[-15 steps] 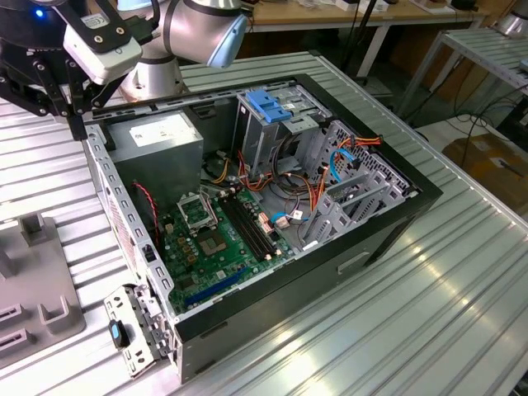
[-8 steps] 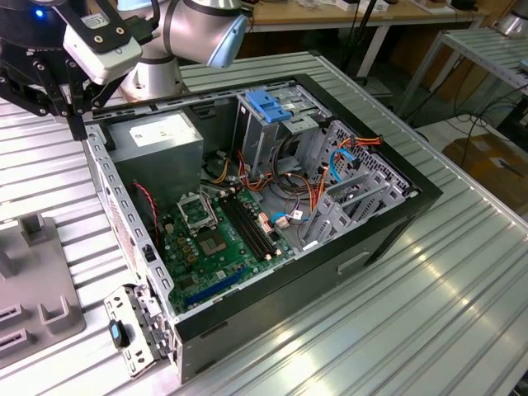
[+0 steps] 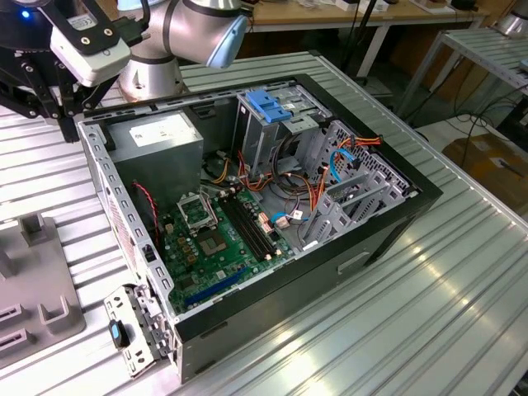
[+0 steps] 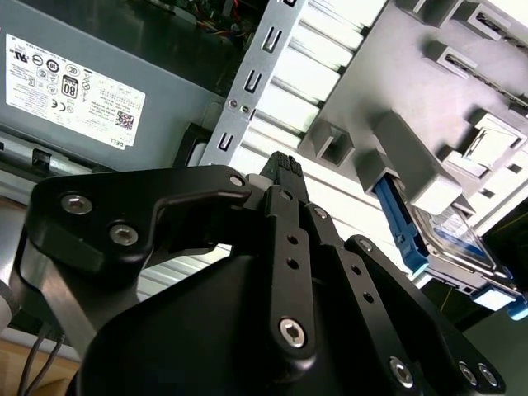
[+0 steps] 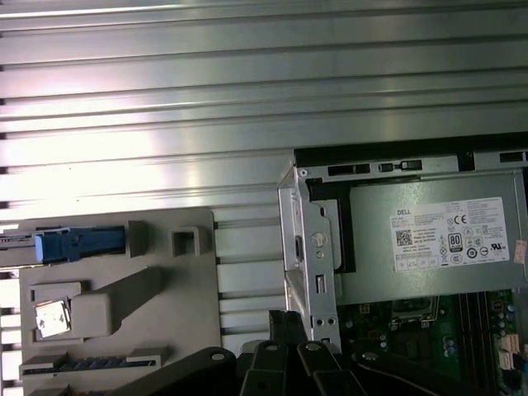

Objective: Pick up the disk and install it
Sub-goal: 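Reach for the disk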

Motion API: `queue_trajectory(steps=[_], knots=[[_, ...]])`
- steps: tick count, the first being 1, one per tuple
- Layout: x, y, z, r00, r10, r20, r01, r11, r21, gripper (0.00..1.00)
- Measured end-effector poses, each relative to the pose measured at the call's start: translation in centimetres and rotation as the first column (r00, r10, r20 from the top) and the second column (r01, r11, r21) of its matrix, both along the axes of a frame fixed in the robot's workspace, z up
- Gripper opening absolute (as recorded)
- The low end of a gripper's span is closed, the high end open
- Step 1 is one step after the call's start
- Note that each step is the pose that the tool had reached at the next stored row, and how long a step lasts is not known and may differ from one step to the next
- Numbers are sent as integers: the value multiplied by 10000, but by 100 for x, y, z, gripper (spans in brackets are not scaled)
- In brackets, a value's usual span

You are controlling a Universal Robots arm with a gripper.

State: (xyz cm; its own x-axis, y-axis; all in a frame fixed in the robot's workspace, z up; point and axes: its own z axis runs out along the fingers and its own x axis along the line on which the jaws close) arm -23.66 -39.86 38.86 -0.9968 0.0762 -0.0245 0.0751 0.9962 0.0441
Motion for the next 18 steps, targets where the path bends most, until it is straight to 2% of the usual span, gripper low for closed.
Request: queue_trajectory(steps=[3, 6, 11, 18], knots=[[-64, 5, -5, 10000, -1, 0, 1, 10000, -7, 11], [-172, 12, -13, 10000, 0, 0, 0, 10000, -20, 11], [-232, 13, -17, 10000, 0, 1, 0, 10000, -21, 11], [-260, 13, -17, 10000, -1, 0, 1, 10000, -25, 11]])
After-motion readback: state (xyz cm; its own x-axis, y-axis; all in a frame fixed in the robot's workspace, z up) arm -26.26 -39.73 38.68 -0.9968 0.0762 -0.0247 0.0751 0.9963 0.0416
